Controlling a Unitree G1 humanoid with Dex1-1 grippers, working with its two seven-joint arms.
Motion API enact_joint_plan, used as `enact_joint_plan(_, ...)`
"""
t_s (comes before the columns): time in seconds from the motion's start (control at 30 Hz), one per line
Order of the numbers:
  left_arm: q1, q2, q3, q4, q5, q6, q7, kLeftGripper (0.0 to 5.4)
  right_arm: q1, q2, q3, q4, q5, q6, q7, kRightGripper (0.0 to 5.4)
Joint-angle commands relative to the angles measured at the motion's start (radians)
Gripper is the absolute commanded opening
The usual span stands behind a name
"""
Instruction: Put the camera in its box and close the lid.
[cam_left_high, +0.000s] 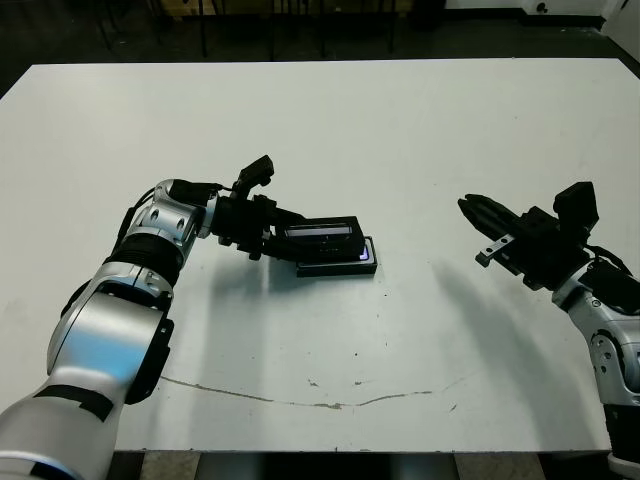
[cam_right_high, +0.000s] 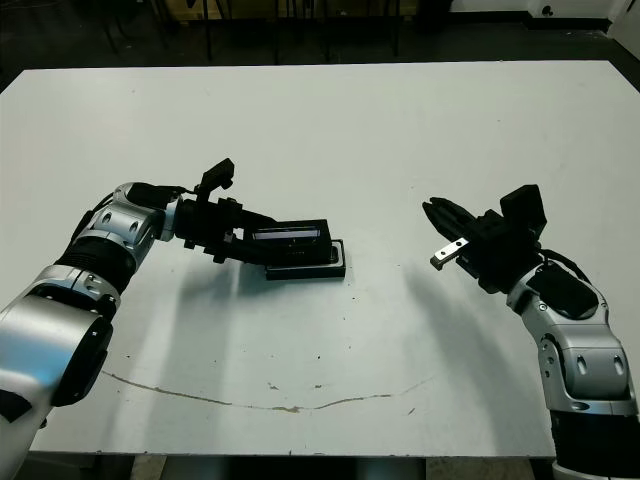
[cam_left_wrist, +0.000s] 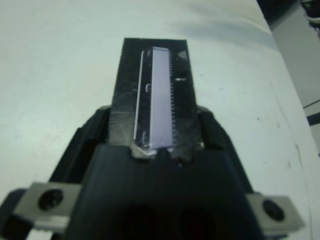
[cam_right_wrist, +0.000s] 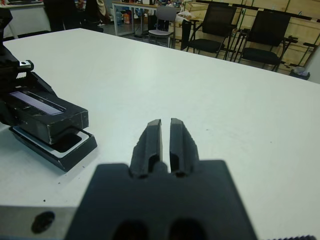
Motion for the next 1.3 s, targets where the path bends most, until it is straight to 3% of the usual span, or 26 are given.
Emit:
enact_joint_plan(0.03,0.023,0.001,0.004,-0.002,0.004,-0.011,-0.033,2.76,0.019,-0.002,0.001,0.007,0.005,0.006,0.004,0.0)
enact_joint_plan(0.5,0.077,-0.032,-0.017,-0.004,0.027,-0.028,-0.07,2.76,0.032,-0.004,0.003,-0.009,-0.003,0.009,-0.008,0.0)
enact_joint_plan(0.87,0.12,-0.057,-0.072,-0.009,0.079,-0.068,0.061,2.76,0.036,-0.002,0.0,0.009,0.0,-0.006,0.003,0.0)
enact_joint_plan(1.1,0.142,-0.026,-0.019,-0.142,-0.008,-0.04,0.0,2.76,0.042,-0.007,0.005,0.018,-0.007,-0.032,0.015,0.0)
enact_joint_plan(1.3,0.177,0.059,0.02,-0.44,-0.113,0.142,-0.05,2.76,0.042,-0.008,0.011,0.029,-0.017,-0.051,0.021,0.0)
